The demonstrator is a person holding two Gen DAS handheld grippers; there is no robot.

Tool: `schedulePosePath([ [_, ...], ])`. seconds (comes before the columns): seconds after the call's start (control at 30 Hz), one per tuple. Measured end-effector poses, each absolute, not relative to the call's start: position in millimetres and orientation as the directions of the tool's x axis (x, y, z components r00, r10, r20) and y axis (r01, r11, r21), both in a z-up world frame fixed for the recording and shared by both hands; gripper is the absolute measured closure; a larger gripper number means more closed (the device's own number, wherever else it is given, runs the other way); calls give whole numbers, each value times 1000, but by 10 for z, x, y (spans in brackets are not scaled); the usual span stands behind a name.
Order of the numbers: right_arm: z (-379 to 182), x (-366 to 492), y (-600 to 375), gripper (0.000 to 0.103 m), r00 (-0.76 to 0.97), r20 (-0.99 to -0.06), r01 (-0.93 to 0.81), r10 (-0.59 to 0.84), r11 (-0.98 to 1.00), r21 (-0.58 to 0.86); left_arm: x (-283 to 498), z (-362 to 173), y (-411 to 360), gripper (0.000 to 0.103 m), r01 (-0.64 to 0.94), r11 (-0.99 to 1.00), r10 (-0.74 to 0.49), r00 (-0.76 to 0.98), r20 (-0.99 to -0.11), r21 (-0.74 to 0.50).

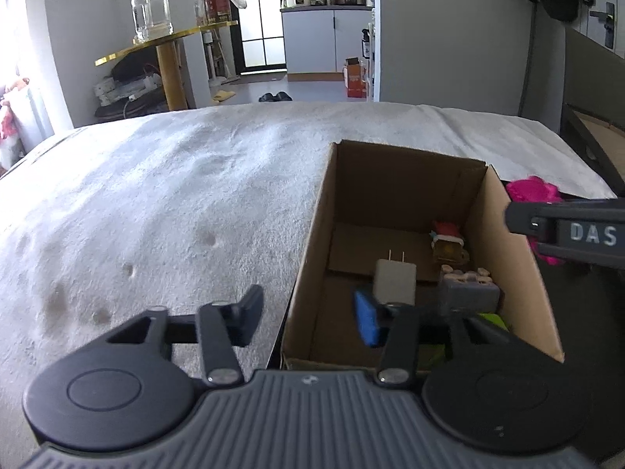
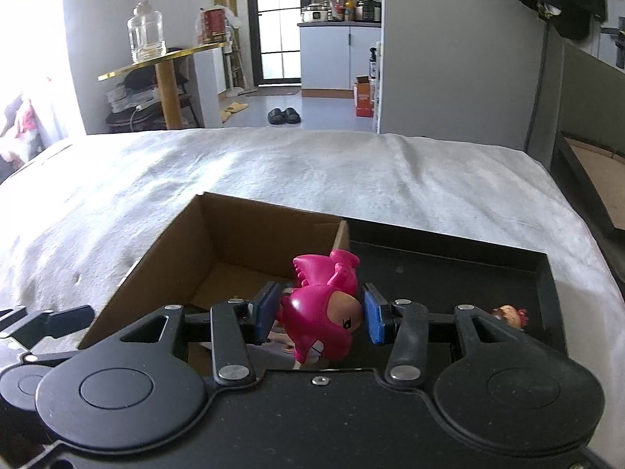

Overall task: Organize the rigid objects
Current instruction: 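Carry the pink plush into the box and open the right gripper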

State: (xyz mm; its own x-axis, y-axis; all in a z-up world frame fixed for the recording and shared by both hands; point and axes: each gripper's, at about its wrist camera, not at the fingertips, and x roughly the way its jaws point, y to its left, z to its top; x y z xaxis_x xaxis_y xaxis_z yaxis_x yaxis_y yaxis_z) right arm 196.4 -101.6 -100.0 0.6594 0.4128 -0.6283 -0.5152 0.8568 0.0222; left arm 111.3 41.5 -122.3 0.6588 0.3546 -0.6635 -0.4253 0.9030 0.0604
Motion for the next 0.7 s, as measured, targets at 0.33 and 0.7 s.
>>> schedulePosePath([
  [0.33,-1113,1937,-770,58,624,-652,-568,432,823,2,1077,-1247,509,91,-444,896,341,655,-674,21],
  [0.7,-1167,1920,-657,50,609,-665,-594,433,804,-20,1072,-1240,508,91,-443,896,342,655,-674,24],
])
